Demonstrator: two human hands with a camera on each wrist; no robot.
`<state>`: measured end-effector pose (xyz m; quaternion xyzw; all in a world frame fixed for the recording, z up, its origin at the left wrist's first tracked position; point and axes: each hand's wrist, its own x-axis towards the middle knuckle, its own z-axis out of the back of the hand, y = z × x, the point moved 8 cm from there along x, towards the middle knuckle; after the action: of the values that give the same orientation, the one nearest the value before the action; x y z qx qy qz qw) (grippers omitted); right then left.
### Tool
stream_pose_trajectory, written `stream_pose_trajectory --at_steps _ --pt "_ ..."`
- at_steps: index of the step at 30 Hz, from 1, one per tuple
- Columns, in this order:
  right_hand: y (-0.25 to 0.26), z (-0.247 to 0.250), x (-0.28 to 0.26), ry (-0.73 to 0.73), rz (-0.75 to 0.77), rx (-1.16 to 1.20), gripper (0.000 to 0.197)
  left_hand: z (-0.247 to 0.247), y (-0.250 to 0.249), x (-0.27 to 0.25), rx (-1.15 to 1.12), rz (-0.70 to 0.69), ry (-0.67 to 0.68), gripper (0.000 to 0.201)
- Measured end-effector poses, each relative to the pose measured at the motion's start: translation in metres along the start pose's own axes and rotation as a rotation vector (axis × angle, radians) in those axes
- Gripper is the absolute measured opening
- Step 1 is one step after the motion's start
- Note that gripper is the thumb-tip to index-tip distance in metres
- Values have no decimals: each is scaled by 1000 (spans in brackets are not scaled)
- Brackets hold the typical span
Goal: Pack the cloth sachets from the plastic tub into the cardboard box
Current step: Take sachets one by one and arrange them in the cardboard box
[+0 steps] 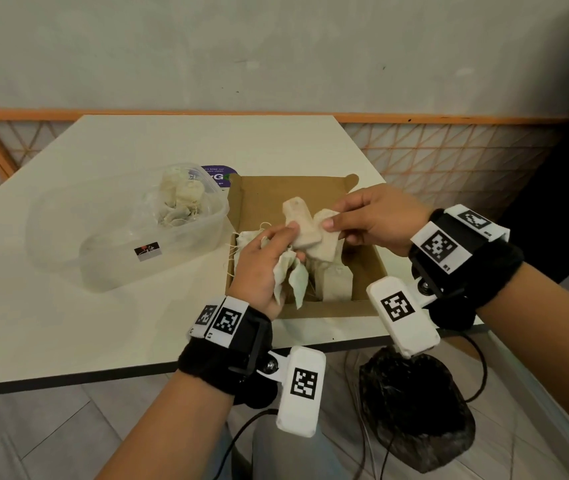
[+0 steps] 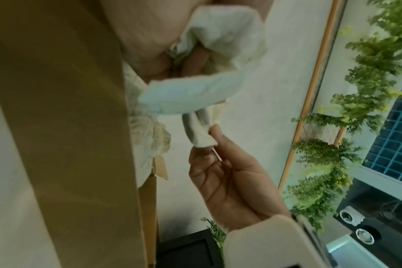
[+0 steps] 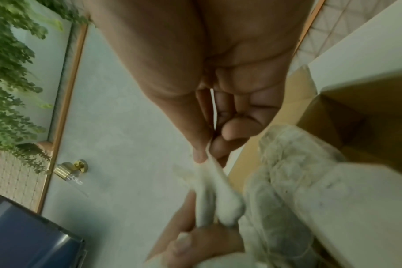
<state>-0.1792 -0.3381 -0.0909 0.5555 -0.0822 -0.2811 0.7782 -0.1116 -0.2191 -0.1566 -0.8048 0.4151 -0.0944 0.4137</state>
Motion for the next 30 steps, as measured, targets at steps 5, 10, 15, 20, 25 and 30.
stream_pose_trajectory --at_steps 5,10,15,20,25,30 --pt "10 14 -10 -27 73 18 14 3 -4 -2 53 -77 -43 12" --pt "29 15 -12 -7 145 -152 5 -2 -2 -1 41 -41 -25 7" --pt "23 25 3 -176 166 -348 13 -8 -4 -6 104 -44 38 6" --pt "27 -2 0 -45 202 -202 7 -8 -5 -7 185 -91 -2 12" --pt "33 -5 -8 -85 215 -302 43 -8 -7 -9 251 -165 -23 8" --pt "34 0 -10 -53 208 -334 11 -10 -9 -10 274 -179 -23 10"
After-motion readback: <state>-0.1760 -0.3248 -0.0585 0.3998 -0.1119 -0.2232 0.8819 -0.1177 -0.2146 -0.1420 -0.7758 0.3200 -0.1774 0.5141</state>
